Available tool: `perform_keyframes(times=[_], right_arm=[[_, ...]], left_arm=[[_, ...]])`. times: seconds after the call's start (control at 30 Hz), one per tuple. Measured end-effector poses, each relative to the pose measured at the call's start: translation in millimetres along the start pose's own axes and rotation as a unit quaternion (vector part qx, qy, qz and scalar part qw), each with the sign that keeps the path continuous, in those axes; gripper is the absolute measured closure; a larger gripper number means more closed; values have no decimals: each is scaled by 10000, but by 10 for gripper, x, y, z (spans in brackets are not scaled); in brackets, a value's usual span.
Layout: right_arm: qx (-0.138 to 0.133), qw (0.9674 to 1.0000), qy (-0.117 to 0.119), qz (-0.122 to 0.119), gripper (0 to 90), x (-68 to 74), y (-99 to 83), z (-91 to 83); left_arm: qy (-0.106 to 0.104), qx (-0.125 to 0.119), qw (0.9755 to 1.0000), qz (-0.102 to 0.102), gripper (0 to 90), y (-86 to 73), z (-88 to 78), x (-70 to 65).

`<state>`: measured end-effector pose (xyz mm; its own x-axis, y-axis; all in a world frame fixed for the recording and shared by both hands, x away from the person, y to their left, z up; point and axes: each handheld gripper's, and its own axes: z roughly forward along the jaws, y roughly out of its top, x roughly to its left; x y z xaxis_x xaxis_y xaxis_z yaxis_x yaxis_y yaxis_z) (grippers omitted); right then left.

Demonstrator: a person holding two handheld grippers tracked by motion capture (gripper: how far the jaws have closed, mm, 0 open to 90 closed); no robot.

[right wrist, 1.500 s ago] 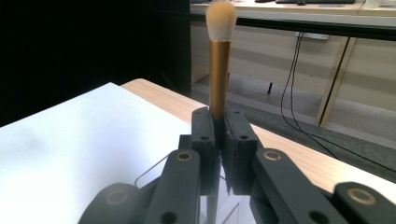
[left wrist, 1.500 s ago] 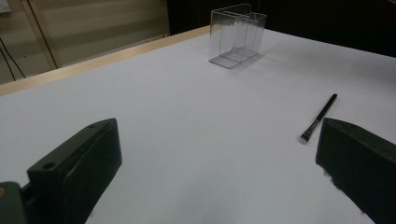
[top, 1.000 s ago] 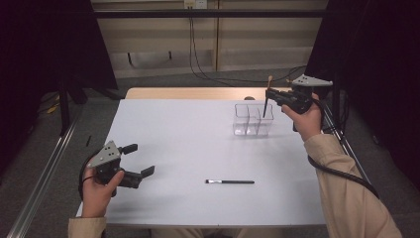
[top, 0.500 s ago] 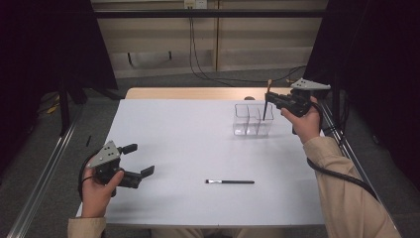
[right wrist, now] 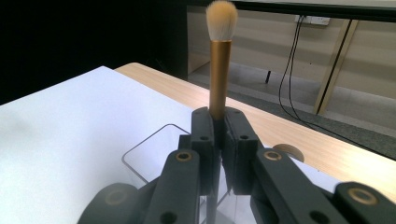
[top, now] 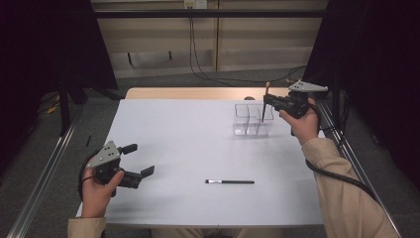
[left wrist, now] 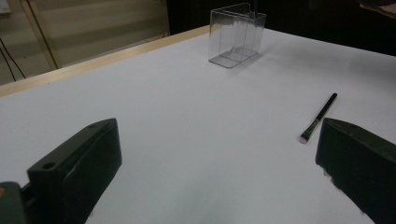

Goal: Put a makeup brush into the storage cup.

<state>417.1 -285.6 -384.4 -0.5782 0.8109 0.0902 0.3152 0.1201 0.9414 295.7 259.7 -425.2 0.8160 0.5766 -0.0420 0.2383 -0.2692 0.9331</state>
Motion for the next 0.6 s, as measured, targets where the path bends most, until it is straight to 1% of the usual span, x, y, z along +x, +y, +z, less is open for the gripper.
perform_keyframes(times=[0.6], right_arm=[[37,10000,-3,5,839,-2,-34,2]], left_arm=[[7,-2,10000,10,3,4,-6,-1]])
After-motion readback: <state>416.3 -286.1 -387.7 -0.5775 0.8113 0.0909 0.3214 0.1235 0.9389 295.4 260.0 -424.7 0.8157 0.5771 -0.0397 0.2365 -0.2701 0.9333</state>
